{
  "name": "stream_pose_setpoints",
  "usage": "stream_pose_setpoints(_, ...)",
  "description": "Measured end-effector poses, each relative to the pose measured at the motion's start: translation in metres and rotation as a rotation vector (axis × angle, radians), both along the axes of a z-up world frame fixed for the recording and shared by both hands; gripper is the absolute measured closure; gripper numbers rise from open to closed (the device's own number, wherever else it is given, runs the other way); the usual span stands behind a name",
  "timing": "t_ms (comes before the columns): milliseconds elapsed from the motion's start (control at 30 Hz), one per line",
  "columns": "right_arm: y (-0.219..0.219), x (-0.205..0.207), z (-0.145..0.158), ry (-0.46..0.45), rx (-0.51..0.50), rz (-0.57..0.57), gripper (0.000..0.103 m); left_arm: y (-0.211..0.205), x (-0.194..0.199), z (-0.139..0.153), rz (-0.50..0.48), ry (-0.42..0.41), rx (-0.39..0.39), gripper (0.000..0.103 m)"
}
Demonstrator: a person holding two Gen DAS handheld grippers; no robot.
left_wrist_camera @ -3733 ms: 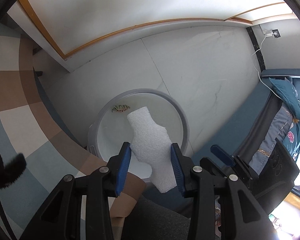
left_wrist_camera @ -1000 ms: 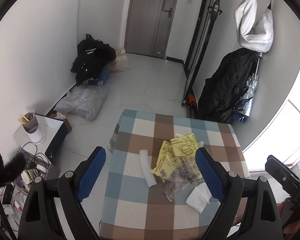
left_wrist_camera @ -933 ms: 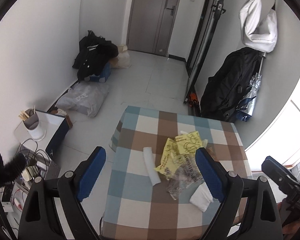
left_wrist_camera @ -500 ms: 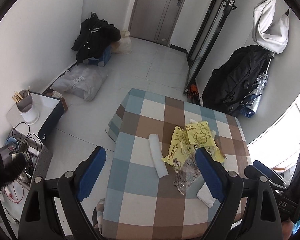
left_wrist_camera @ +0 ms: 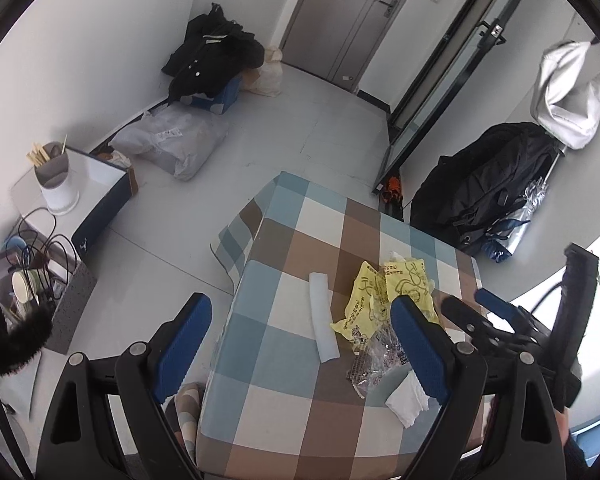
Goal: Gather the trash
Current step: 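Grasp the yellow bread bag with the right gripper and lift it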
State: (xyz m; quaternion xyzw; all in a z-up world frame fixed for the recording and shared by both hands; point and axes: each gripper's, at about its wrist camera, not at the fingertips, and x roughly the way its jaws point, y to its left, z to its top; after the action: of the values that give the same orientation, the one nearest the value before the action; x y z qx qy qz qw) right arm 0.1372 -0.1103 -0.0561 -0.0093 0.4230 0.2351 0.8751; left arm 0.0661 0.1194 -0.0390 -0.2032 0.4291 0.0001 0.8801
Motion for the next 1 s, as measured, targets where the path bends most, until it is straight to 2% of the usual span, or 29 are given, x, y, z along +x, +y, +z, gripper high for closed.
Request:
stream_pose_setpoints(200, 0.029, 0.026, -0.026, 0.049, -0.051, 0.055, 0.004, 0.008, 0.007, -0.006, 0.031, 0.03, -0.017, 0.014)
stream_pose_setpoints(300, 0.034, 0.031, -0.039, 0.087, -0.067, 0.058, 0.004, 0.013, 0.01, -0.01, 0.048, 0.047, -0.034, 0.014)
stream_pose_setpoints(467, 0.045, 0.04, -0.059, 0.12, -0.172, 0.09, 0.004, 0.022, 0.015, -0.021, 0.065, 0.096, -0.07, 0.014)
stream_pose_setpoints(600, 0.043, 0.042, -0.064, 0.134, -0.188, 0.087, 0.007, 0.027, 0.016, -0.025, 0.083, 0.114, -0.08, 0.014)
stream_pose_setpoints(667, 0.041, 0.041, -0.064, 0.119, -0.199, 0.082, 0.019, 0.028, 0.015, -0.025, 0.09, 0.116, -0.08, 0.014)
stream_pose_setpoints(733, 0.039, 0.042, -0.067, 0.128, -0.23, 0.069, 0.038, 0.027, 0.016, -0.026, 0.087, 0.12, -0.087, 0.014)
stream_pose_setpoints(833, 0.033, 0.043, -0.067, 0.164, -0.166, 0.068, 0.049, 0.022, 0.017, -0.026, 0.072, 0.121, -0.078, 0.014)
stream_pose_setpoints(1000, 0.034, 0.034, -0.052, 0.106, -0.15, 0.087, 0.056, 0.019, 0.015, -0.024, 0.066, 0.113, -0.039, 0.014)
